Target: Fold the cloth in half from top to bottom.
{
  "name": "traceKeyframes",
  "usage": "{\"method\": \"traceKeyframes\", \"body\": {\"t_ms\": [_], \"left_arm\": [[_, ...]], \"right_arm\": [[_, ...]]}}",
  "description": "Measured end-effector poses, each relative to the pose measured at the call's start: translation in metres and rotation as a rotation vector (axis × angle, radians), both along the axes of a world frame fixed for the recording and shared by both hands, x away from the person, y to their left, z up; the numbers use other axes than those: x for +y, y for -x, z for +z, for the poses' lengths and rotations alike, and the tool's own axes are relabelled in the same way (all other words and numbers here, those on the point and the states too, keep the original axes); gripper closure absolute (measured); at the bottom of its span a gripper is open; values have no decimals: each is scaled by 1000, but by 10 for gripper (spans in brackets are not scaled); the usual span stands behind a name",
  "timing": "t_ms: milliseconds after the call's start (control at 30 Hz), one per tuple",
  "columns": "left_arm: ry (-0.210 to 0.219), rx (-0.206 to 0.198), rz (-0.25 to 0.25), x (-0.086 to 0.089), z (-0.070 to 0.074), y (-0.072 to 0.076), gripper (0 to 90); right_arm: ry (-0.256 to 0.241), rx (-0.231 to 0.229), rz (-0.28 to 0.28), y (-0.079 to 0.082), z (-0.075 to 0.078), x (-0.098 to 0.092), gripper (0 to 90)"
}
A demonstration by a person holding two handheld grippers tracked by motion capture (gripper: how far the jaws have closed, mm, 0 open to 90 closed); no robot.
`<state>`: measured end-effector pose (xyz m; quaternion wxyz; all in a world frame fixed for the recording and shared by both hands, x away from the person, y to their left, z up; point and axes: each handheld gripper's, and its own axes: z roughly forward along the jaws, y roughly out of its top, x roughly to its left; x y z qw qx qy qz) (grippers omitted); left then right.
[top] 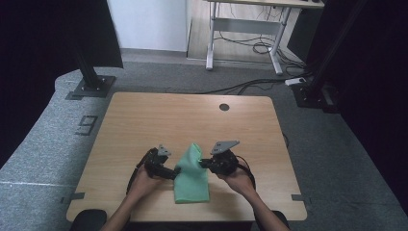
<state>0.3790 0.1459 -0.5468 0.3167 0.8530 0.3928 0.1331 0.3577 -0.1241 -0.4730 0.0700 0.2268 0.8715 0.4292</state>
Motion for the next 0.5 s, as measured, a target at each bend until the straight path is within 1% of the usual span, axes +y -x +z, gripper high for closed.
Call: {"method": "traceKeyframes", "body": {"t_ms": [200,267,400,500], "left_arm": [[3,-7,3,1,-1,0,0],[3,-9,4,1,-1,0,0],[8,-12,4,1,-1,0,0],[6,-12,3,1,-1,0,0]], "right_arm": [[14,10,26,13,-11,-2,842],[20,19,32,16,-17,-3,841],[47,34,38,24,-30,-5,839],[57,44,38,26,-37,-6,839]]}}
